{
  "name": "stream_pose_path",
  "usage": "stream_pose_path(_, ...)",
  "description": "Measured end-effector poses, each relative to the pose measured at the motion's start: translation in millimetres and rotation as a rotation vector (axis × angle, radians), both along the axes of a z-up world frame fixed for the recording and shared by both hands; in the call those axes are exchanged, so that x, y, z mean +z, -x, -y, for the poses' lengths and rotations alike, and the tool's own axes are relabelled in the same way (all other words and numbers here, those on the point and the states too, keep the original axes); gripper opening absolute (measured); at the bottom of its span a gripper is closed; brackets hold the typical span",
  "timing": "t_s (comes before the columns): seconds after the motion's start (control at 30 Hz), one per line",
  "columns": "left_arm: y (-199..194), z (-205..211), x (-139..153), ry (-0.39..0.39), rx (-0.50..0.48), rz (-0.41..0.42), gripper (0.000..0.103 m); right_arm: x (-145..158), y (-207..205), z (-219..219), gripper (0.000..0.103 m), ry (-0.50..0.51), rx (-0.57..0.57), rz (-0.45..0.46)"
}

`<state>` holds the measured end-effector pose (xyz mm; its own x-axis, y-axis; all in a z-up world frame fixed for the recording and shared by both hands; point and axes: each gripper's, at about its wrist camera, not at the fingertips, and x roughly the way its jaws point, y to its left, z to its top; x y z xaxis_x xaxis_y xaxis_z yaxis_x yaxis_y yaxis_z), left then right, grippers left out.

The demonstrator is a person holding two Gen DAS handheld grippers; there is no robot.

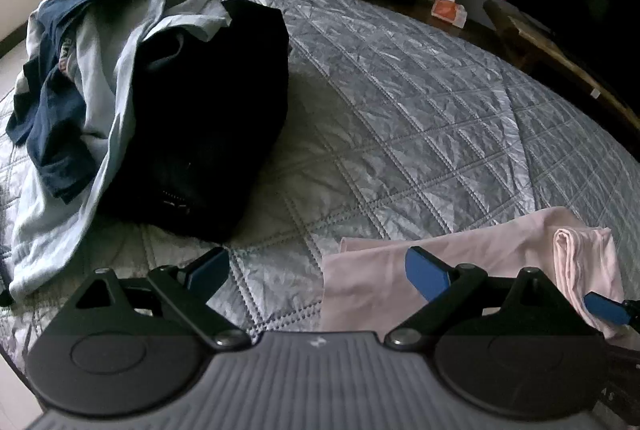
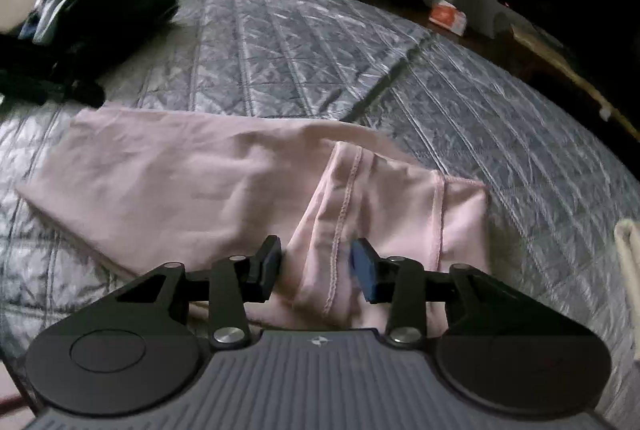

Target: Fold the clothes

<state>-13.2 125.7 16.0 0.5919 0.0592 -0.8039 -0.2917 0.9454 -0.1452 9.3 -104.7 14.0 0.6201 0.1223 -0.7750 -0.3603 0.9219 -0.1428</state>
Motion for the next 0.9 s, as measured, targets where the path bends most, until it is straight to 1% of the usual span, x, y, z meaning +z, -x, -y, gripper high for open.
stream_pose_path(0.07, 0, 1, 0, -0.003, -0.008, 0.000, 0.094, -1, 1, -1, 0.046, 0.003, -0.012, 0.013)
stream_pose_path(0.13, -1, 3, 0, -0.005, -0.015, 0.000, 0.094, -1, -1, -1, 0.040, -0.009, -0.016, 0.022)
stream_pose_path(0.2, -1, 3, 0, -0.004, -0.017, 0.000, 0.094, -1, -2, -1, 0.030, -0.024, -0.023, 0.031)
stream_pose_path(0.23, -1, 2, 0, -0.003, -0.017, -0.001, 0.094, 1, -4, 4, 0.027, -0.069, -0.054, 0.024)
stream_pose_path(0.3, -1, 2, 0, -0.001, -0.017, -0.002, 0.094, 7, -8, 15, 0.018, -0.134, -0.107, 0.017)
stream_pose_path(0.4, -1, 2, 0, 0.001, -0.020, 0.000, 0.094, 18, -9, 28, 0.014, -0.224, -0.150, 0.022)
stream_pose_path(0.5, -2, 2, -1, 0.000, -0.020, -0.001, 0.094, 33, -7, 30, 0.014, -0.258, -0.158, 0.053)
stream_pose_path(0.6, -2, 2, -1, 0.001, -0.017, 0.000, 0.094, 49, 0, 23, 0.014, -0.278, -0.101, 0.088)
stream_pose_path(0.63, -2, 2, -1, 0.001, -0.016, -0.001, 0.094, 51, 1, 18, 0.014, -0.263, -0.075, 0.091)
stream_pose_path(0.73, -1, 2, -1, 0.000, -0.017, -0.001, 0.094, 40, 3, 6, 0.014, -0.207, -0.006, 0.072)
stream_pose_path(0.77, -1, 2, 0, 0.000, -0.018, -0.001, 0.094, 32, 2, 6, 0.016, -0.213, 0.000, 0.036)
stream_pose_path(0.83, -1, 1, 0, 0.000, -0.017, -0.001, 0.094, 16, -1, 8, 0.026, -0.224, 0.011, -0.037)
stream_pose_path(0.87, 0, 0, 0, 0.002, -0.015, 0.001, 0.094, 8, -2, 8, 0.028, -0.231, 0.017, -0.070)
stream_pose_path(0.9, -1, 0, 0, 0.001, -0.014, 0.002, 0.094, 14, 0, 9, 0.030, -0.269, 0.021, -0.062)
